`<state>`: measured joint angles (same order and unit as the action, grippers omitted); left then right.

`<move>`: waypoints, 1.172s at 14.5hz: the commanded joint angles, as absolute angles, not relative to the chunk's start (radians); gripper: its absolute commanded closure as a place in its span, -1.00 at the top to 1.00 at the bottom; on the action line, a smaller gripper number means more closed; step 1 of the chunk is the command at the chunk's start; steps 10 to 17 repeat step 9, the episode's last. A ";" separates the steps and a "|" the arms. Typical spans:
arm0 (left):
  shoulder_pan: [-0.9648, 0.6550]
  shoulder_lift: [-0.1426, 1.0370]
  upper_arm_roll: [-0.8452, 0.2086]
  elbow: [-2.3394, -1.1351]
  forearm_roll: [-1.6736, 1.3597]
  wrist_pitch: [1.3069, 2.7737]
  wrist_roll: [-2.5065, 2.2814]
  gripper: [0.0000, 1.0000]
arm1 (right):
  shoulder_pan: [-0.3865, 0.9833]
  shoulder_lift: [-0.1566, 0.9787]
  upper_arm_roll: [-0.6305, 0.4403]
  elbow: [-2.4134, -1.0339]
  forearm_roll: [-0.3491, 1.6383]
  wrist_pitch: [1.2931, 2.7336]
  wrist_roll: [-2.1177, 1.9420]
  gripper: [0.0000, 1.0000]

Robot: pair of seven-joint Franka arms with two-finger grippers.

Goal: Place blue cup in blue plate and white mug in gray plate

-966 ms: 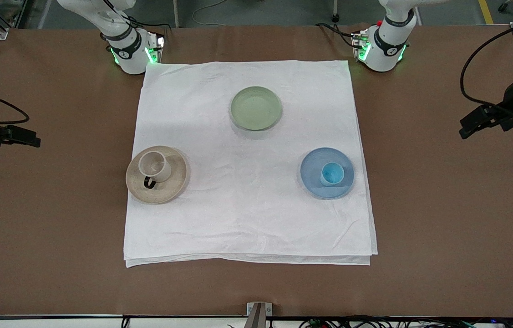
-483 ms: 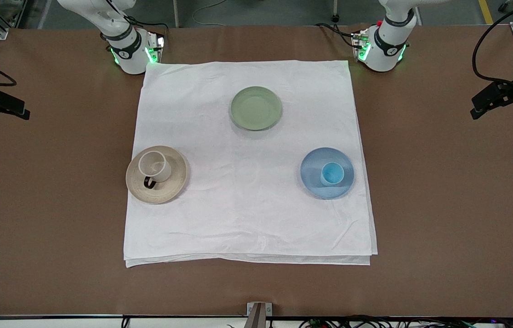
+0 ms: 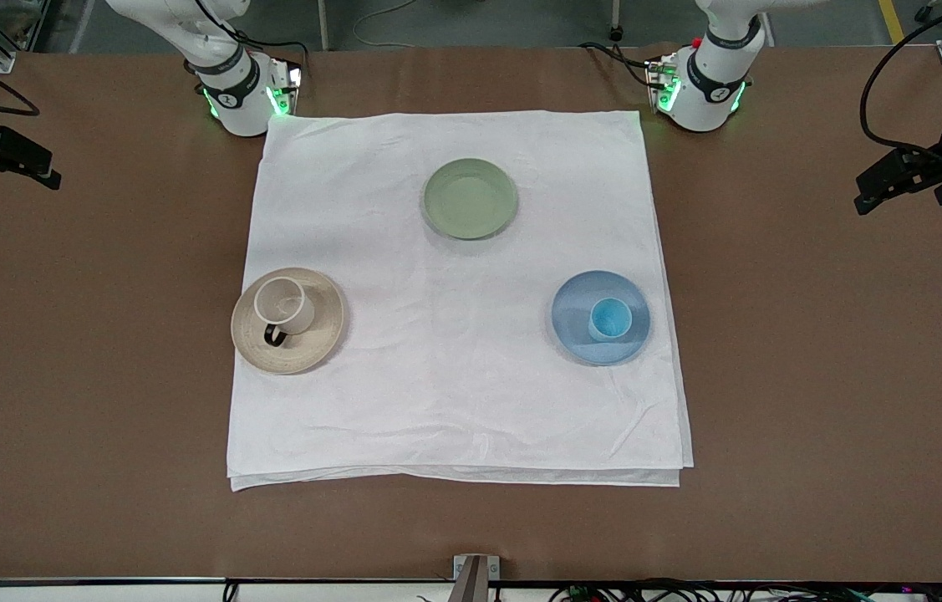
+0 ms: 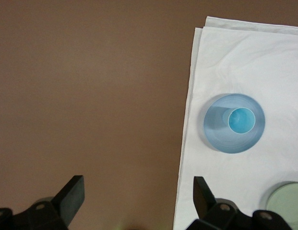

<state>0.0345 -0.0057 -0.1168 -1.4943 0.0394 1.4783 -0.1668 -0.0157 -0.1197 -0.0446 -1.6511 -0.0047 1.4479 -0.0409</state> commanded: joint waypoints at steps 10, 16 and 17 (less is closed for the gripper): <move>0.032 -0.020 -0.114 -1.494 0.020 1.466 -0.083 1.00 | -0.043 -0.175 -0.014 -1.692 -0.009 1.497 -0.052 1.00; 0.032 -0.020 -0.114 -1.494 0.020 1.466 -0.083 1.00 | -0.043 -0.175 -0.014 -1.692 -0.009 1.497 -0.052 1.00; 0.032 -0.020 -0.114 -1.494 0.020 1.466 -0.083 1.00 | -0.043 -0.175 -0.014 -1.692 -0.009 1.497 -0.052 1.00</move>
